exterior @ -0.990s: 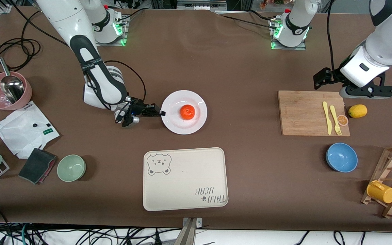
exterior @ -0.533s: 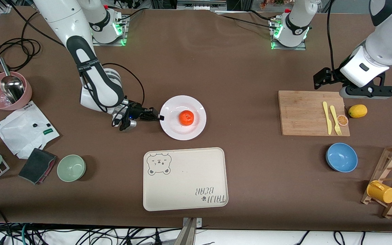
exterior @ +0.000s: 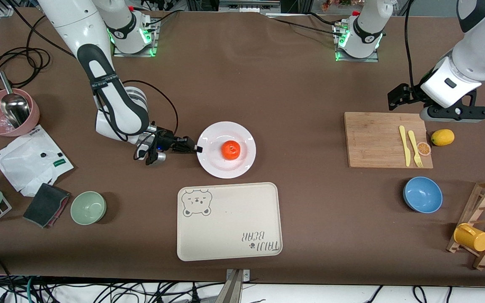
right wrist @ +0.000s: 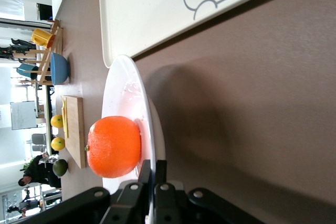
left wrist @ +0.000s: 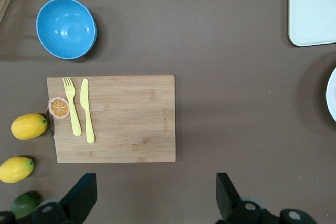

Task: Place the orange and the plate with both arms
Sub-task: 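Slide the plate with the right gripper onto the bear tray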

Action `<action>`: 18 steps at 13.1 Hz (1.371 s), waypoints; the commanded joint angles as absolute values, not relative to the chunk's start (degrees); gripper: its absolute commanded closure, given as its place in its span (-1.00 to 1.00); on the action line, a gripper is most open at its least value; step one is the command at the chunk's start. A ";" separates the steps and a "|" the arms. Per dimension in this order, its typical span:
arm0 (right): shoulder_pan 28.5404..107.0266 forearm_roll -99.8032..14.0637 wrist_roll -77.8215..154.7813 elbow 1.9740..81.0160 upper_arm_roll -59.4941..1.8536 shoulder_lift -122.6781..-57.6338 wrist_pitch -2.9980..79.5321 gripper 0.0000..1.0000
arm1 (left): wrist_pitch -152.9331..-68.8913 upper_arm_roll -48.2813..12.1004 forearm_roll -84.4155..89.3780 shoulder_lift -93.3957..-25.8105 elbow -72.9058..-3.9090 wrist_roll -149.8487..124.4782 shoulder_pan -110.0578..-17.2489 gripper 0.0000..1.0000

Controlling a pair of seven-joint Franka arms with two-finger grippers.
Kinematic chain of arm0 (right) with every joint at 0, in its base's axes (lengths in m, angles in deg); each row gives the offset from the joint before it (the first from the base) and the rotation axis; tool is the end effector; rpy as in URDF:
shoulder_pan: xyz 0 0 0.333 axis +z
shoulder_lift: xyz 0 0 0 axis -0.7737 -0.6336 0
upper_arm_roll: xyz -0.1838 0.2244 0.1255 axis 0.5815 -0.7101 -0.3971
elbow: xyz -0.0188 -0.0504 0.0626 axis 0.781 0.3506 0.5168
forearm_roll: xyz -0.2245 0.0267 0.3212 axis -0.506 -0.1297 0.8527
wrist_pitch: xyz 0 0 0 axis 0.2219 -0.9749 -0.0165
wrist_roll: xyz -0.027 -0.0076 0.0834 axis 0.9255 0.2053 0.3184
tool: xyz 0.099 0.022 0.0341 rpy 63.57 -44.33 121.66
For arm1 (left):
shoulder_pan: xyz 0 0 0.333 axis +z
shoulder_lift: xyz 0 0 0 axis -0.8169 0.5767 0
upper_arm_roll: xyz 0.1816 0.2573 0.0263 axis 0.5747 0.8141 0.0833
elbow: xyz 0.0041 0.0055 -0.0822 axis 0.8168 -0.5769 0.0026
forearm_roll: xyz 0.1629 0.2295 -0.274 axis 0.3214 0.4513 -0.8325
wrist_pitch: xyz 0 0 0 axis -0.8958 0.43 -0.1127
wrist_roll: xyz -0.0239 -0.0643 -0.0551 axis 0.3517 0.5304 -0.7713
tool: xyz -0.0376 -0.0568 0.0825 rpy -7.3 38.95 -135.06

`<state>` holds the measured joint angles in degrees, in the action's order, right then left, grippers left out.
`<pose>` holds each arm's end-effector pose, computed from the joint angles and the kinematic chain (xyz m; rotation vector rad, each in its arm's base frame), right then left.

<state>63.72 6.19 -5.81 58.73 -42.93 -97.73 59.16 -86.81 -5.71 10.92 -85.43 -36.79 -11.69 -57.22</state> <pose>0.5419 0.2268 0.1710 -2.1836 0.0707 -0.0672 0.5456 -0.0806 0.5653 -3.1359 0.0220 0.1355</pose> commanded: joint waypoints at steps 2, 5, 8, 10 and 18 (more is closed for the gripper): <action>62.03 7.03 -2.90 55.07 -42.97 -97.54 55.64 1.00 | -85.42 -5.74 12.00 -84.61 -34.94 -12.02 -57.24 -1.00; 56.94 5.11 -2.02 52.00 -42.88 -97.72 48.79 1.00 | -85.42 -5.74 12.00 -84.61 -34.85 -12.02 -57.33 -1.00; 53.77 0.28 0.52 46.38 -42.88 -99.90 46.40 1.00 | -85.42 -5.74 12.00 -84.61 -34.94 -12.02 -57.33 -1.00; 52.27 -1.67 3.42 40.05 -42.88 -103.24 44.38 1.00 | -85.42 -5.74 12.00 -84.61 -34.94 -12.02 -57.33 -1.00; 52.62 -1.58 6.60 26.69 -42.88 -114.58 45.07 1.00 | -85.42 -5.74 12.00 -84.61 -34.85 -12.02 -57.33 -1.00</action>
<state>52.74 -0.50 4.74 31.43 -42.27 -111.35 45.75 -86.71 -5.71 10.92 -85.41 -36.72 -11.69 -57.22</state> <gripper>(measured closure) 0.960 0.000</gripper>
